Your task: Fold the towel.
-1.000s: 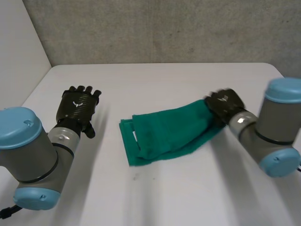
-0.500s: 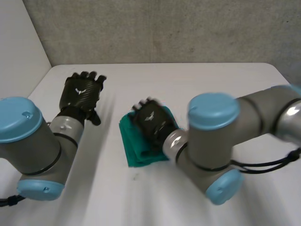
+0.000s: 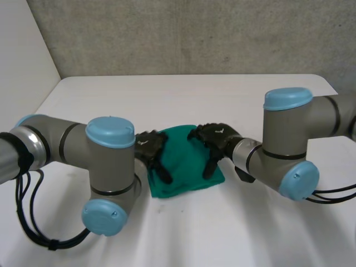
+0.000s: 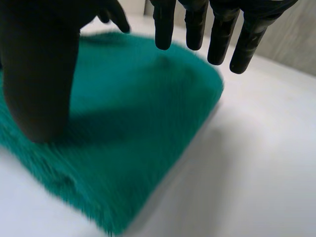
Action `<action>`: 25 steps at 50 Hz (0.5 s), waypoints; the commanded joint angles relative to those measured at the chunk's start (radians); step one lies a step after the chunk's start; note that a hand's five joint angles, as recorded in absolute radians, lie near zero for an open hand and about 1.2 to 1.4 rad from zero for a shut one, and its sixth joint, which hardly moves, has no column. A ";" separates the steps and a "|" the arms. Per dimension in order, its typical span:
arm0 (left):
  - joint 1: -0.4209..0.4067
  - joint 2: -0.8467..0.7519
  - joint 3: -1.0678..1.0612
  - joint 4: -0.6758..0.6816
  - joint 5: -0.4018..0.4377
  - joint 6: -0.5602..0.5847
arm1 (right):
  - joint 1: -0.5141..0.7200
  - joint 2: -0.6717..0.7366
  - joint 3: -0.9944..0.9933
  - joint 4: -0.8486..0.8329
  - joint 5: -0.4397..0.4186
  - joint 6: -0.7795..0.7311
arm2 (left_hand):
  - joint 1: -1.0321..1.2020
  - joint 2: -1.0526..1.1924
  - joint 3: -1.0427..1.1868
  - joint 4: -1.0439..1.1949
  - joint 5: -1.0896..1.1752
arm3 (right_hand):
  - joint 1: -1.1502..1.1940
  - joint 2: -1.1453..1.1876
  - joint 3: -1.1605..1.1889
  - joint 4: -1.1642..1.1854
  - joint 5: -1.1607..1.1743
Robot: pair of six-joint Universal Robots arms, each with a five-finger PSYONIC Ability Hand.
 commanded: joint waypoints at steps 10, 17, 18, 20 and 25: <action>0.018 0.070 -0.119 -0.004 -0.044 0.173 | 0.019 0.056 -0.075 0.062 0.087 -0.135 | -0.004 -0.005 -0.015 -0.005 -0.023 | -0.029 -0.049 -0.038 -0.058 -0.065; -0.005 0.267 -0.099 -0.001 -0.022 0.171 | 0.000 -0.212 -0.022 0.001 0.177 -0.078 | -0.028 -0.028 -0.039 -0.028 -0.046 | -0.029 -0.049 -0.038 -0.058 -0.065; 0.003 0.318 -0.091 -0.001 -0.022 0.170 | -0.003 -0.245 -0.012 -0.016 0.203 -0.068 | -0.028 -0.028 -0.039 -0.028 -0.046 | -0.029 -0.049 -0.038 -0.058 -0.065; 0.033 0.393 -0.080 -0.001 -0.021 0.170 | -0.013 -0.307 0.009 -0.053 0.255 -0.045 | -0.028 -0.029 -0.039 -0.029 -0.047 | -0.029 -0.049 -0.038 -0.058 -0.065; 0.141 0.520 -0.047 -0.027 -0.018 0.164 | -0.104 -0.475 0.080 -0.139 0.378 -0.025 | -0.028 -0.029 -0.039 -0.029 -0.047 | -0.029 -0.049 -0.038 -0.058 -0.065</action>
